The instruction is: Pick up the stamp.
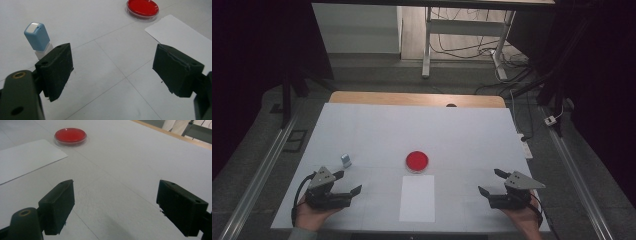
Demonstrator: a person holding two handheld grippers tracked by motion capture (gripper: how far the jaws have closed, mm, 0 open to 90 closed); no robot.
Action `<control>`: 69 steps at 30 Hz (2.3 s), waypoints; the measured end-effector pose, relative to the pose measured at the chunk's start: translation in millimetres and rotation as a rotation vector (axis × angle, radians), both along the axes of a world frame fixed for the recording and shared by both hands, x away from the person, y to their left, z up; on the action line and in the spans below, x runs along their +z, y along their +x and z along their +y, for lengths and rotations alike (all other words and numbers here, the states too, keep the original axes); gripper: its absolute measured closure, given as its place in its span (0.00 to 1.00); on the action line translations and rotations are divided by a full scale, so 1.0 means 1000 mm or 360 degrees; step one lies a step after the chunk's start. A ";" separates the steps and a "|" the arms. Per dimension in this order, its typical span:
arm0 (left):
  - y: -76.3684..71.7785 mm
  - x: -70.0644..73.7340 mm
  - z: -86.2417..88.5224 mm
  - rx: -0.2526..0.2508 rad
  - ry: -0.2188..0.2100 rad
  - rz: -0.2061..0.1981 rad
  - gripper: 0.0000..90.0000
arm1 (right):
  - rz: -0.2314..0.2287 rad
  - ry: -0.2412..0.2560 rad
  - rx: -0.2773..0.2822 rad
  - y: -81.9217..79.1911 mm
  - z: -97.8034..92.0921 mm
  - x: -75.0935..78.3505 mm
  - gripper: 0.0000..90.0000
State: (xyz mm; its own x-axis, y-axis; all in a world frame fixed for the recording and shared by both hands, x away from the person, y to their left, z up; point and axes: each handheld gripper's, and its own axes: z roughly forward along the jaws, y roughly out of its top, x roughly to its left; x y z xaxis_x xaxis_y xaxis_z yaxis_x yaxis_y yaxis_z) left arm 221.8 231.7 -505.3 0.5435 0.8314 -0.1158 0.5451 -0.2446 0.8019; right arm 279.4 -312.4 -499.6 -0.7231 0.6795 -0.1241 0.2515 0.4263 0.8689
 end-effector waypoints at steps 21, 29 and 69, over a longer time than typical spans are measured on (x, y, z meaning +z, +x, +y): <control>0.000 0.002 0.004 0.0013 0.0006 -0.0014 0.19 | 0.0000 -0.0009 0.0003 -0.001 0.001 0.000 0.23; 0.001 0.004 0.004 0.0017 0.0004 -0.0020 0.19 | -0.0005 -0.0012 0.0006 -0.001 0.002 0.000 0.24; 0.055 0.035 0.014 0.0179 0.0133 0.0003 0.23 | 0.0017 -0.0014 0.0007 -0.002 0.005 -0.001 0.26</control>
State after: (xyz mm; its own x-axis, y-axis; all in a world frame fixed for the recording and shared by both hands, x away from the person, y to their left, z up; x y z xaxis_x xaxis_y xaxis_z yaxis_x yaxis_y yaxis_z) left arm 276.5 245.7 -470.5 0.4459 0.8940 -0.0448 0.5744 -0.2474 0.7803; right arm 277.7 -307.1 -500.4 -0.7274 0.6752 -0.1225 0.2588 0.4353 0.8623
